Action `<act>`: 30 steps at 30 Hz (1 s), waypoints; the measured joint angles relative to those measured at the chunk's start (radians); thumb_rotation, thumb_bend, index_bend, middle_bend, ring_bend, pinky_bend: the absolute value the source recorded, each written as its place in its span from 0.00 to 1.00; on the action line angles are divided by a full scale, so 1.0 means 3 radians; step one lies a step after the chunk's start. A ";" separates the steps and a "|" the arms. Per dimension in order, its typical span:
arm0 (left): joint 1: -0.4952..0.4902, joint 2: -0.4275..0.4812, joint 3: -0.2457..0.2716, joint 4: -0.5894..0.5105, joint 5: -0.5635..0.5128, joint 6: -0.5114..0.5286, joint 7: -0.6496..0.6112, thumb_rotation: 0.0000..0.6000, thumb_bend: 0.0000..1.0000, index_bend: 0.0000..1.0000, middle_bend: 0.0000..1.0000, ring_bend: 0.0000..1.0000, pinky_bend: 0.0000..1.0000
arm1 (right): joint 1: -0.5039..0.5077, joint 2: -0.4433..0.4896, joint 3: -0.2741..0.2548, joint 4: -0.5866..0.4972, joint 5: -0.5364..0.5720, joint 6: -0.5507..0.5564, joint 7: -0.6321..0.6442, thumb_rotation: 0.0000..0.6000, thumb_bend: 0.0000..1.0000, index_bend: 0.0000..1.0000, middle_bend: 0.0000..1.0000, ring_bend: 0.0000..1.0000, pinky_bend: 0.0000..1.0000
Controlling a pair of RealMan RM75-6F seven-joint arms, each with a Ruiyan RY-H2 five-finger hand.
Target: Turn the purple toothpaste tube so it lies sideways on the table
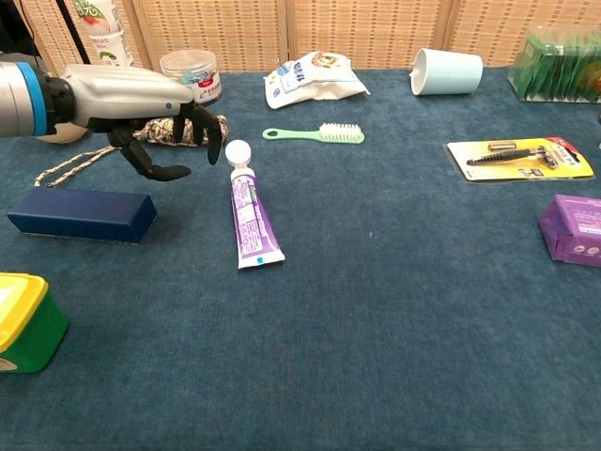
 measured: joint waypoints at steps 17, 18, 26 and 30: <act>0.0159 -0.0003 -0.0164 -0.0069 -0.0742 -0.0187 0.0934 0.38 0.42 0.00 0.00 0.01 0.25 | 0.0011 -0.0014 -0.0004 0.0029 -0.0009 -0.0007 0.0022 1.00 0.22 0.28 0.23 0.24 0.20; 0.0156 -0.0046 -0.0191 -0.0043 -0.0815 -0.0204 0.1016 0.35 0.42 0.00 0.00 0.00 0.23 | 0.0006 -0.0010 -0.0004 0.0029 -0.0009 0.0000 0.0025 1.00 0.22 0.28 0.23 0.24 0.20; 0.0108 -0.0360 -0.0343 0.0139 -0.0970 -0.0167 0.1366 0.33 0.42 0.00 0.00 0.00 0.02 | -0.0023 -0.0006 -0.0016 0.0040 -0.0008 0.0033 0.0045 1.00 0.22 0.28 0.23 0.24 0.20; 0.0051 -0.0444 -0.0371 0.0184 -0.0993 -0.0187 0.1544 0.50 0.42 0.00 0.00 0.00 0.00 | -0.0037 0.0001 -0.0017 0.0047 -0.0014 0.0056 0.0059 1.00 0.22 0.28 0.23 0.24 0.20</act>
